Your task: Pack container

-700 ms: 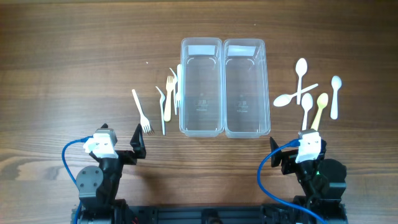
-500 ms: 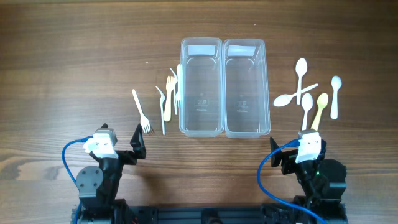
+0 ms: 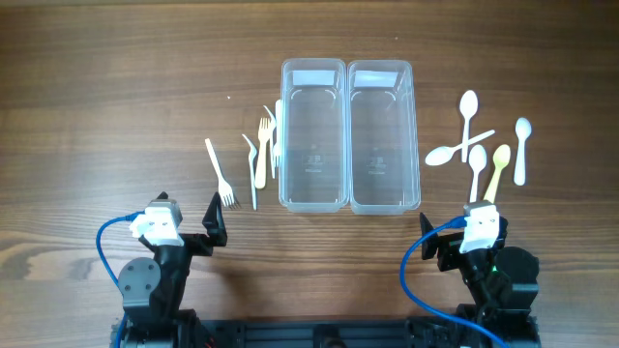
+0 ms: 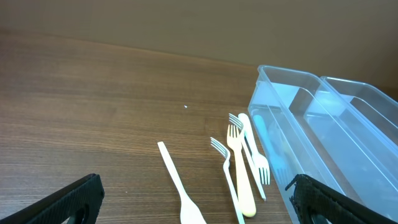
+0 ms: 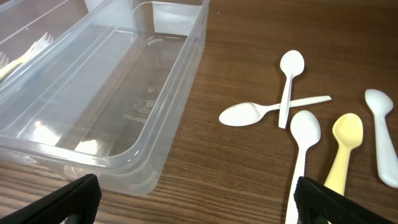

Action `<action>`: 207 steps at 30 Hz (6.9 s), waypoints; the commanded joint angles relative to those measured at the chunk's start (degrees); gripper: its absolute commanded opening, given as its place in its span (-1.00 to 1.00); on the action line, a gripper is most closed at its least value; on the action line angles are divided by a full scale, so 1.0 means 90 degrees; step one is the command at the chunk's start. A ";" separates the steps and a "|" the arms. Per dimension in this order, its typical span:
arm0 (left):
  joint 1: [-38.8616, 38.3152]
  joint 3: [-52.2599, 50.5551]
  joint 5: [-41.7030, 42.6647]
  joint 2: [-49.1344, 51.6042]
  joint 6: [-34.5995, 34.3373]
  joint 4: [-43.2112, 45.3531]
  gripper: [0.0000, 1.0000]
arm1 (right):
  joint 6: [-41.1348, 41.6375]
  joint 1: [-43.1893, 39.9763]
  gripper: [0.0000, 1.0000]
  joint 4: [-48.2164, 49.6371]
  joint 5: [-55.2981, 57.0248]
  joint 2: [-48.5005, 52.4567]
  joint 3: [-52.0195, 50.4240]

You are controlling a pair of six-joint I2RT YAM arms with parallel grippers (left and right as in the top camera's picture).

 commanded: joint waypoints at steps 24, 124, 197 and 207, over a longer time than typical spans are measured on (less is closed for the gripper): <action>0.0046 -0.0066 0.0175 -0.0049 0.0070 0.0039 0.99 | 0.2424 0.0051 1.00 0.0189 -0.0634 -0.0080 -0.0005; 0.0046 0.5406 -0.0906 0.6662 -0.0017 -0.2849 1.00 | 0.2387 -0.2125 -0.91 -0.1734 -0.0474 0.8089 0.5688; 0.0046 0.5406 -0.0906 0.6662 -0.0019 -0.2846 1.00 | -0.1095 -0.2756 -0.01 0.1336 0.0969 1.2257 0.6309; 0.0046 0.5406 -0.0906 0.6662 -0.0019 -0.2849 0.99 | 0.0308 -0.2754 -0.43 0.0379 0.0967 1.2772 0.6288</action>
